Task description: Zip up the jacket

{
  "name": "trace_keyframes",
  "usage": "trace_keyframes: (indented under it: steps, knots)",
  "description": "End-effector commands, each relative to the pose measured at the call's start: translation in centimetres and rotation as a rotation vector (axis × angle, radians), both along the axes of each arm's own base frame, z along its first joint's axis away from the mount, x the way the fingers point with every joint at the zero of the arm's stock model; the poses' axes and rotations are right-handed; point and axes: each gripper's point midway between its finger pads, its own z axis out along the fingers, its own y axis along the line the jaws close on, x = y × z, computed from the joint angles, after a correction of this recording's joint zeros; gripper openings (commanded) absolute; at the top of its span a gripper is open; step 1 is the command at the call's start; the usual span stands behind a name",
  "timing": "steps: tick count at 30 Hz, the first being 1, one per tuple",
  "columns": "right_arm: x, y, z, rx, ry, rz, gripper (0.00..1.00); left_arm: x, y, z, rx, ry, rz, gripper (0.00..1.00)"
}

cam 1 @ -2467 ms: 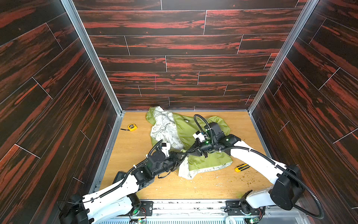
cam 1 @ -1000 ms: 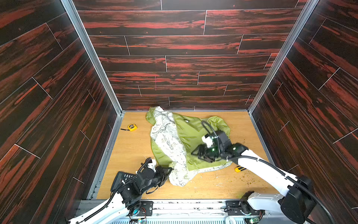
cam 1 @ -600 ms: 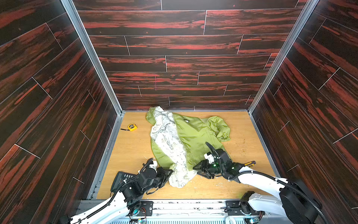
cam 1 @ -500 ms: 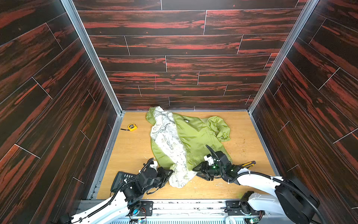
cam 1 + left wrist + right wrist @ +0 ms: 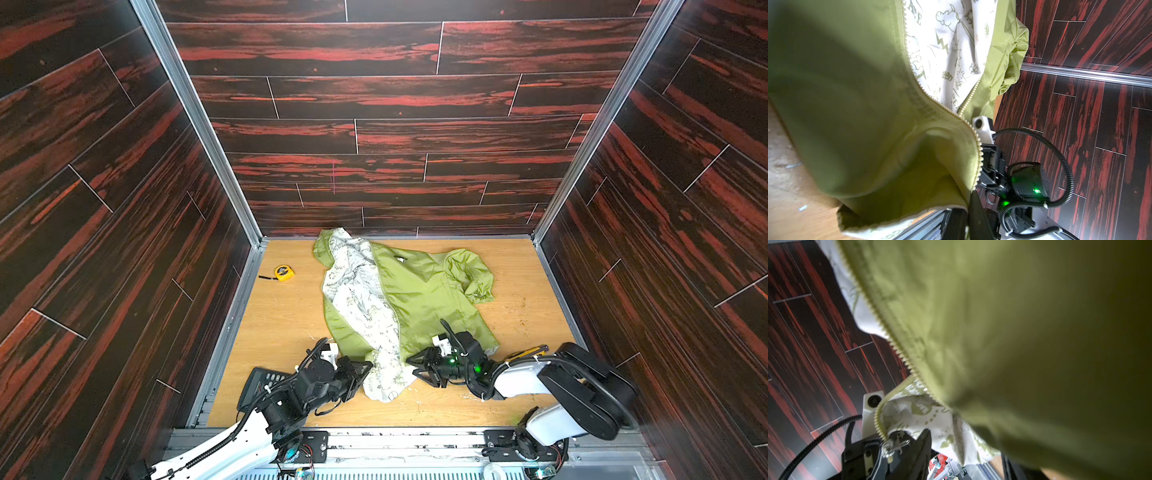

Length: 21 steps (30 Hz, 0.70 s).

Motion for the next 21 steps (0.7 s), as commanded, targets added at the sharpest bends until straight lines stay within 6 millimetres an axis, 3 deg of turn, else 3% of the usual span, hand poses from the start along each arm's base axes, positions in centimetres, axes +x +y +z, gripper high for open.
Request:
trace_keyframes:
  steps: [1,5,21]
  knots:
    - [0.9,0.7,1.2,0.083,-0.05,-0.031,0.55,0.2,0.0,0.6,-0.023,-0.013,0.012,0.0]
    - [1.3,0.8,1.3,0.103,-0.097,-0.031,0.55,0.2,0.0,0.6,-0.022,-0.01,0.016,0.0]
    - [1.8,2.3,1.0,0.139,-0.18,0.041,0.38,0.5,0.1,0.3,-0.02,-0.003,0.034,0.0]
